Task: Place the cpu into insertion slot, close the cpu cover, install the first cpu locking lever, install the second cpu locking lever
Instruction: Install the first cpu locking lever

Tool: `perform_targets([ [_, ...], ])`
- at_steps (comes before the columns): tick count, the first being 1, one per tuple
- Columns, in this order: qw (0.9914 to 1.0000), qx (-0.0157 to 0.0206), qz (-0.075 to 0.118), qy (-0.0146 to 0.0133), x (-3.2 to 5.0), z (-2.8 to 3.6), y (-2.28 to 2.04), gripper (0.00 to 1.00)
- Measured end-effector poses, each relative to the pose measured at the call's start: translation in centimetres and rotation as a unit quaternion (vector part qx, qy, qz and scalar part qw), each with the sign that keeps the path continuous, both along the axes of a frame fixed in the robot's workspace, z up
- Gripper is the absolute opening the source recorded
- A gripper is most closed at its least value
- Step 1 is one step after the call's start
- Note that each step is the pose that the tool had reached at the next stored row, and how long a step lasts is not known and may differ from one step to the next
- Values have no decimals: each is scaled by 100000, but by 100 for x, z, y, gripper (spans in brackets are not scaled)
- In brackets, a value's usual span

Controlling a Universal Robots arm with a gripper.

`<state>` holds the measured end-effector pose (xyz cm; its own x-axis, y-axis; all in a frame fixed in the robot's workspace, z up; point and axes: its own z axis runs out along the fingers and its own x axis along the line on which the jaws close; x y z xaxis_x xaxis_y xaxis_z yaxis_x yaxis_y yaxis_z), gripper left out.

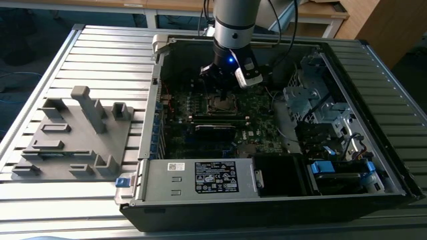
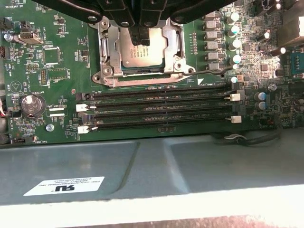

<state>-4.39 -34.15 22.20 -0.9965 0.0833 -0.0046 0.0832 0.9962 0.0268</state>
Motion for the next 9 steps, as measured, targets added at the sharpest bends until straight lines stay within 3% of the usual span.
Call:
perform_targets([
  [9, 100000, 3, 1, -1, 0, 9, 0, 10],
])
